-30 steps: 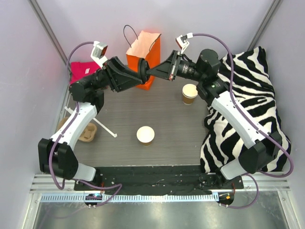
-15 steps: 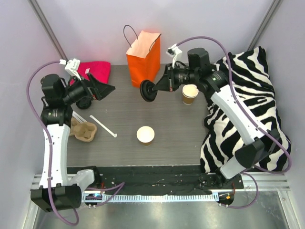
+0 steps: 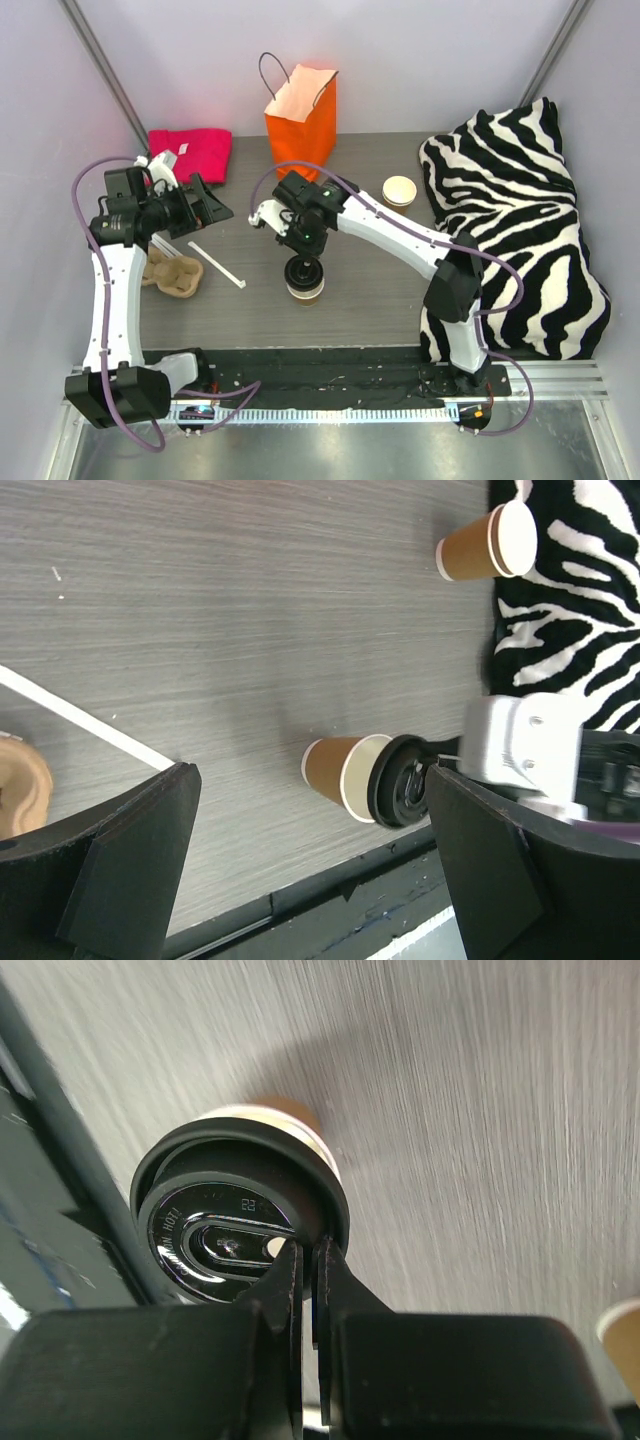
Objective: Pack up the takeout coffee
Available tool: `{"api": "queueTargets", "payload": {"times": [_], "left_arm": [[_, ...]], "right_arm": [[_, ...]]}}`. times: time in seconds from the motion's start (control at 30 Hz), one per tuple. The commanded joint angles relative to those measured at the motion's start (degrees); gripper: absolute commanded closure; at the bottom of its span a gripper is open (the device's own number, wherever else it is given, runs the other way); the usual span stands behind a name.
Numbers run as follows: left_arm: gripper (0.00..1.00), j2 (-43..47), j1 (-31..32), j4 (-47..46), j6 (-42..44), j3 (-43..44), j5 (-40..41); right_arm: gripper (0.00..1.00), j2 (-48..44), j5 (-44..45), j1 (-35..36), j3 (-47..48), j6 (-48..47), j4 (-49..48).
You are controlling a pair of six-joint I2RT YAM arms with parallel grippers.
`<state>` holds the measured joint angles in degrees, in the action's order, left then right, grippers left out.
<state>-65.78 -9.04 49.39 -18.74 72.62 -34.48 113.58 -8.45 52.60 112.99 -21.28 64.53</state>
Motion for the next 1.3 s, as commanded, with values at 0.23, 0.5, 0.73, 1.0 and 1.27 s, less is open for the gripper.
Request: {"api": "queueTargets", "payload": {"times": [0.23,0.5,0.73,1.0,1.27], "left_arm": [[0.0,0.74,-0.54,0.27,1.08,-0.37,0.64],[0.0,0.48,-0.54,-0.43,0.46,-1.34,-0.24],[0.0,0.47,-0.54,-0.78,-0.07,-1.87,-0.94],[0.0,0.21,-0.54,-0.96,-0.15,-2.04,-0.94],[0.0,-0.14,-0.54,-0.78,0.02,-1.96,-0.94]], "right_arm": [[0.99,0.94,6.69,2.25,2.15,-1.93,3.76],[0.99,1.29,5.2,2.25,2.06,-0.52,1.39],[0.99,2.35,4.23,2.16,1.36,-0.78,0.51],[0.99,2.96,2.91,2.16,-0.04,-0.43,-0.19],[0.99,2.79,4.14,2.25,-4.62,-0.78,-3.36]]}}
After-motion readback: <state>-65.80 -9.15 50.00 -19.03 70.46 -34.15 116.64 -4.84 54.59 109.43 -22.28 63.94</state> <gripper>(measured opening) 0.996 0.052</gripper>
